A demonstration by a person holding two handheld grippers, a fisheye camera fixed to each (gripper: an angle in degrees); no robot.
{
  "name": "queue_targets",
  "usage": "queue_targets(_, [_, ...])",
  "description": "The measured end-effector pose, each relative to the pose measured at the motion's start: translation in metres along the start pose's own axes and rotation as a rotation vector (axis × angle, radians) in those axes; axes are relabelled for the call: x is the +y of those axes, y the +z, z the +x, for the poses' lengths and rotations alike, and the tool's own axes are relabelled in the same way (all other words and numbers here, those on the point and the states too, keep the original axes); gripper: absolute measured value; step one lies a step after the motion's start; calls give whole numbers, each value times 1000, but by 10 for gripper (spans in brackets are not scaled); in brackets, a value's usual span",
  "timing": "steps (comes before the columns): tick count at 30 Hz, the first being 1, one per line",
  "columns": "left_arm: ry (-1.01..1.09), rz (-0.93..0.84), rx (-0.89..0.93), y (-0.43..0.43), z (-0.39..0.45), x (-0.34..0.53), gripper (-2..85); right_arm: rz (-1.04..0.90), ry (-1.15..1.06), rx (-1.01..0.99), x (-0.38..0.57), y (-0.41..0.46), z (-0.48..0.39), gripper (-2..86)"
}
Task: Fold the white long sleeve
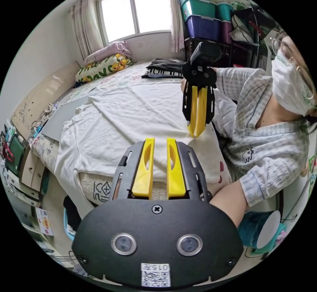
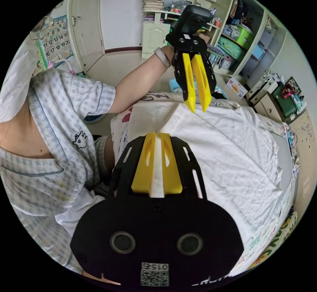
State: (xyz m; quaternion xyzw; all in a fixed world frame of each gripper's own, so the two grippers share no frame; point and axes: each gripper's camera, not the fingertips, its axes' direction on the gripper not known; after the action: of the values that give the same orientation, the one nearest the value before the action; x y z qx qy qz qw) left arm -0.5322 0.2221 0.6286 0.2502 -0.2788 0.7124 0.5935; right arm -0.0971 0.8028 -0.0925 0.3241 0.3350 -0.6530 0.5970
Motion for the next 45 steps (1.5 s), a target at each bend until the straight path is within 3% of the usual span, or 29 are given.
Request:
queue_targets(6, [-5, -165, -50, 52, 81, 34, 58, -1, 19, 4, -19, -5, 1, 43])
queue_targets(9, [-107, -49, -139, 42, 99, 73, 59, -9, 21, -42, -29, -10, 9, 54])
queue_targets(12, [-402, 365, -319, -18, 104, 166, 59, 78, 52, -88, -34, -27, 25, 69])
queue_targets(14, [-879, 732, -357, -48, 97, 293, 64, 123, 98, -22, -38, -30, 41, 66])
queue_targets(15, [-1005, 811, -350, -48, 98, 331, 67, 124, 106, -4, -39, -29, 45, 66])
queue_targets(17, [-1475, 1250, -392, -10, 144, 493, 97, 109, 135, 4, -43, -15, 62, 65])
queue_targets(19, [-1715, 1634, -363, 52, 201, 588, 100, 90, 170, -73, -45, -4, 78, 66])
queue_targets(20, [-1803, 1665, -344, 76, 222, 632, 98, 59, 198, -133, -48, 1, 90, 66])
queue_targets(21, [-1843, 1598, -357, 80, 229, 650, 97, 58, 203, -162, -49, 1, 94, 67])
queue_targets(23, [-1966, 1233, -463, 86, 249, 705, 116, 55, 221, -226, -51, 3, 104, 58])
queue_targets(27, [-2054, 1126, -472, 109, 280, 767, 149, 31, 190, -229, -58, 6, 101, 49])
queue_targets(29, [-2102, 981, -505, 115, 277, 784, 159, 29, 146, -170, -62, 4, 89, 55])
queue_targets(38, [-2239, 913, -387, 162, 231, 824, 171, 32, 133, -135, -67, 6, 84, 59])
queue_targets(45, [-2251, 898, -435, 148, 204, 827, 130, 32, 126, -125, -65, 11, 82, 59])
